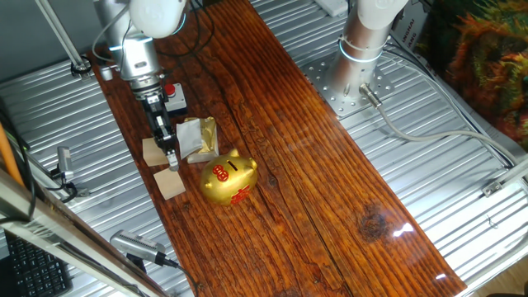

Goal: Drop coins into a piggy bank

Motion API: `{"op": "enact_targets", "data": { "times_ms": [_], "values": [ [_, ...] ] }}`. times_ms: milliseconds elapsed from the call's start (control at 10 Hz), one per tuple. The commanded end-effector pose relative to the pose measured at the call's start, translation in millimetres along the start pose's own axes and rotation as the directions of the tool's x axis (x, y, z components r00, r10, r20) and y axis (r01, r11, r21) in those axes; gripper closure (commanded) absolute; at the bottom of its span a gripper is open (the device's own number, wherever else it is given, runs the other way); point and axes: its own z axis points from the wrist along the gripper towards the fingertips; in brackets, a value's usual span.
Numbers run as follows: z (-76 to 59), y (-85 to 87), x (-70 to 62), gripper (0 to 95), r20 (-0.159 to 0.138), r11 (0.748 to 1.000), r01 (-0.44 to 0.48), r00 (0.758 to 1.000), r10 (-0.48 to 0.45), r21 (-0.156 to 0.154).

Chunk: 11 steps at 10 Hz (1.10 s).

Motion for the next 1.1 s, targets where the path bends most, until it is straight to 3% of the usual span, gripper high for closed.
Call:
{"op": "enact_targets", "data": {
  "times_ms": [100, 700, 1100],
  "values": [
    [-3.3, 4.6, -3.8, 95.0, -0.011, 1.000, -0.009, 1.000, 0.009, 0.008],
    [-12.1, 20.4, -13.5, 95.0, -0.040, 0.999, -0.025, 0.999, 0.027, 0.049],
    [-24.8, 50.3, -15.3, 95.0, -0.088, 0.987, -0.008, 0.996, 0.022, 0.158]
  ]
}}
